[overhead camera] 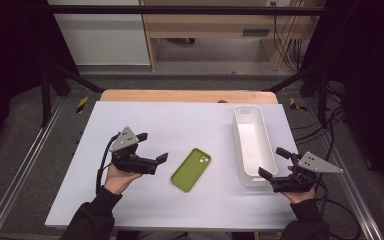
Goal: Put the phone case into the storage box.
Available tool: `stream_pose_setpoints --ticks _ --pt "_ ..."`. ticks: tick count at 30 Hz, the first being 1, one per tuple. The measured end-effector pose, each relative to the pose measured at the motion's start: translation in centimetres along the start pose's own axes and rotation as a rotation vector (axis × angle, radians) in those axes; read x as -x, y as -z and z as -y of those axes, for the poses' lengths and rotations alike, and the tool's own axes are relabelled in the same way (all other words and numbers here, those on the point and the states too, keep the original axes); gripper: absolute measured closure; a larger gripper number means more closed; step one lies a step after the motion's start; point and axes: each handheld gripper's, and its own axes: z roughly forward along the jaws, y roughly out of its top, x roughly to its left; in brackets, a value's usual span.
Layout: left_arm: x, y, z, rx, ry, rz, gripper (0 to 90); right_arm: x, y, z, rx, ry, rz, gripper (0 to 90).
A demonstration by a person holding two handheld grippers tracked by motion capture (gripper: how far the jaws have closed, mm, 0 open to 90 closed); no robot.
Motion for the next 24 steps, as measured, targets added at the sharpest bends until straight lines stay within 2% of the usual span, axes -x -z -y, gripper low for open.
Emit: stream_pose_setpoints --ticks 11,24 --pt "0.3 -1.6 -0.7 -0.009 0.001 0.013 0.8 0.0 0.0 0.0 -0.005 0.003 0.003 0.1" --pt "0.7 -2.6 -1.0 -0.025 -0.012 0.016 0.8 0.0 -0.1 0.0 -0.007 0.002 0.001 0.1"
